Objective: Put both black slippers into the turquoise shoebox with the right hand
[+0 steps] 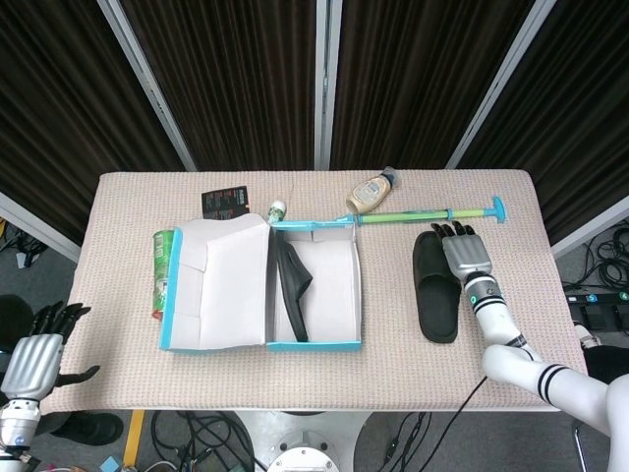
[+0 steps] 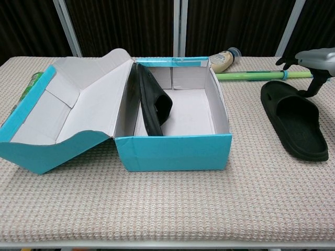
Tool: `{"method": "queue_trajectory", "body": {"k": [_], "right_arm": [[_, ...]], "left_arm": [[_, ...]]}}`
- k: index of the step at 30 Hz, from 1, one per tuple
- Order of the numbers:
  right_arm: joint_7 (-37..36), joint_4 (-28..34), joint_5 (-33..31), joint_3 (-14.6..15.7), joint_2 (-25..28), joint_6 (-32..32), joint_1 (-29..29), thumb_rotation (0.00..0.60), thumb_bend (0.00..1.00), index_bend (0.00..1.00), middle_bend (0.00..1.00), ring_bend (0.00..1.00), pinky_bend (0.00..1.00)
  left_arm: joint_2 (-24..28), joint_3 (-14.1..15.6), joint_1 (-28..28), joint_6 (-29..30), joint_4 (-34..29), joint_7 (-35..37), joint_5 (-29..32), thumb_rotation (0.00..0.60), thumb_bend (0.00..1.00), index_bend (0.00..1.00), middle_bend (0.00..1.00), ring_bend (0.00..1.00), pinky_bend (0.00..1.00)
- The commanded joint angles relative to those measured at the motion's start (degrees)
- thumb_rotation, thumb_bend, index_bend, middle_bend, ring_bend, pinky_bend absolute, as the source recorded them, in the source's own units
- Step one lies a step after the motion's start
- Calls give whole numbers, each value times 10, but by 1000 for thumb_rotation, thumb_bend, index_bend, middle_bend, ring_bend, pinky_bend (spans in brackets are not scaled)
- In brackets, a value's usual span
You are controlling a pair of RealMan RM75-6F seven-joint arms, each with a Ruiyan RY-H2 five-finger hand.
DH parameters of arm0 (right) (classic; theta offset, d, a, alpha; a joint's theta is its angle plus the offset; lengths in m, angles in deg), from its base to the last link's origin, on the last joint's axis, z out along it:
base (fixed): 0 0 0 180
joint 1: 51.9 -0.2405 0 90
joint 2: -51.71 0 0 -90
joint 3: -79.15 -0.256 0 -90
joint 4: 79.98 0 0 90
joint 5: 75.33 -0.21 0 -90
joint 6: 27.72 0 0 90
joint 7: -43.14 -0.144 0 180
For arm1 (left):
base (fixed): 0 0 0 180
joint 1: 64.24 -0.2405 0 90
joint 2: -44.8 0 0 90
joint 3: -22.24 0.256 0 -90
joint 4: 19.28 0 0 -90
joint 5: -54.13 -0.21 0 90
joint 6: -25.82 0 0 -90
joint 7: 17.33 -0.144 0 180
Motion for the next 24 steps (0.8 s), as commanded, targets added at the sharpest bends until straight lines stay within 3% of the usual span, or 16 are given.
{"method": "queue_trajectory", "body": {"k": [1, 12, 24], "right_arm": [[-2, 17, -18, -2, 9, 22, -8, 600, 12, 0, 120, 0, 89], [-48, 104, 19, -2, 85, 20, 7, 600, 12, 0, 109, 0, 83], [-89, 38, -3, -2, 42, 73, -13, 600, 12, 0, 106, 0, 79]], "left_arm": [[1, 0, 0, 1, 0, 1, 0, 600, 0, 161, 121, 0, 26], [5, 0, -1, 4, -5, -1, -1, 600, 0, 161, 121, 0, 25], [9, 0, 1, 2, -14, -10, -2, 600, 0, 160, 121, 0, 26]]}}
